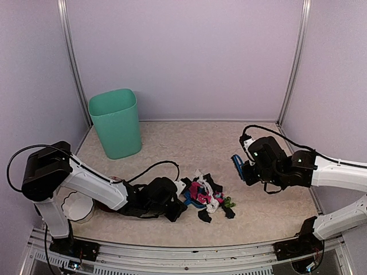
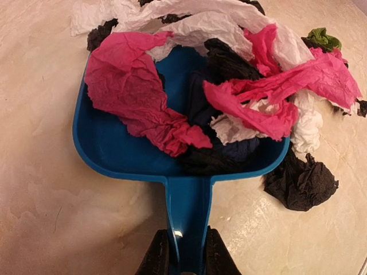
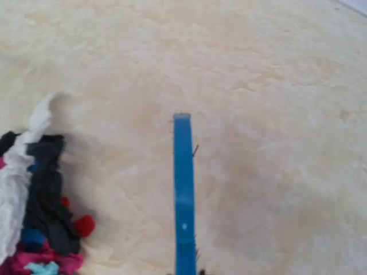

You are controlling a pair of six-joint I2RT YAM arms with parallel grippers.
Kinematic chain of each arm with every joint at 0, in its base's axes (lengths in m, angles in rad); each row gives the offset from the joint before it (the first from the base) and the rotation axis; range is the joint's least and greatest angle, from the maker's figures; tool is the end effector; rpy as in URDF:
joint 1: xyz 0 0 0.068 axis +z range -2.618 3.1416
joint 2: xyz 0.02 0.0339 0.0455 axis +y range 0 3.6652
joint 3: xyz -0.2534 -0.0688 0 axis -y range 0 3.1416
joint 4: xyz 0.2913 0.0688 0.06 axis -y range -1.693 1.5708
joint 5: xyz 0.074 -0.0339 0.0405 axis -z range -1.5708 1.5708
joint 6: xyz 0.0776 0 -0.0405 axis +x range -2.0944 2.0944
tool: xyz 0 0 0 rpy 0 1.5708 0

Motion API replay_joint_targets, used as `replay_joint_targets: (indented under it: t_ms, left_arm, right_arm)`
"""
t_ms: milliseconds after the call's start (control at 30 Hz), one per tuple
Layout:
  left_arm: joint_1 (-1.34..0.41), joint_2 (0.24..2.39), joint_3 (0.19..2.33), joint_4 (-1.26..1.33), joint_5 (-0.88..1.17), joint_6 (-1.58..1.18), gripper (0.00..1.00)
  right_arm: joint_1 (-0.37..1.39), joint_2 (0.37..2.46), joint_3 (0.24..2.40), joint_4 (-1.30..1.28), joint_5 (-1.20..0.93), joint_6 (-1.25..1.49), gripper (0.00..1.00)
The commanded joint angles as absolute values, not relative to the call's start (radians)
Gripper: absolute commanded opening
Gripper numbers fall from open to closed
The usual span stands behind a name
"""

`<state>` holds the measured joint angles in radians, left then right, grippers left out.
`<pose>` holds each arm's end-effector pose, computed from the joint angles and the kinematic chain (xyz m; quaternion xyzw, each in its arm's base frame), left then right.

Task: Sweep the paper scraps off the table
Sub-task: Sweep the paper scraps into the dustpan, then dump the paper scraps in the dustpan into the trash bin.

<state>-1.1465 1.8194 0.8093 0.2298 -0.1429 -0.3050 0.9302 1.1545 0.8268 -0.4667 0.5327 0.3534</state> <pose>0.1728 -0.3557 0.0382 0.3509 0.8515 -0.2056 0.3310 0.2177 0.2261 0.2078 -0.1585 0.8844 0.0235 0.4384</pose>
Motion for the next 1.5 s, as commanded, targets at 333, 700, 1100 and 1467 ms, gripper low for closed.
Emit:
replay_joint_targets:
  t_ms: [333,700,1100,1467]
  left_arm:
    - [-1.15,1.662,0.762,0.253,-0.253,-0.289,0.0]
    - [-1.119,1.533,0.813,0.103,-0.301,-0.279,0.0]
    - [-1.034,1.347,0.93,-0.153,-0.325,-0.266,0.0]
    - [-0.888,1.257,1.128,-0.377,-0.3,-0.274,0.0]
  right_arm:
    - [0.903,1.1,0.743,-0.439,0.568,0.396,0.0]
    - [0.887,1.1,0.722,-0.412,0.556,0.391,0.0]
    - [0.875,1.117,0.716,-0.371,0.541,0.369,0.0]
    - [0.866,1.153,0.735,-0.336,0.521,0.343,0.0]
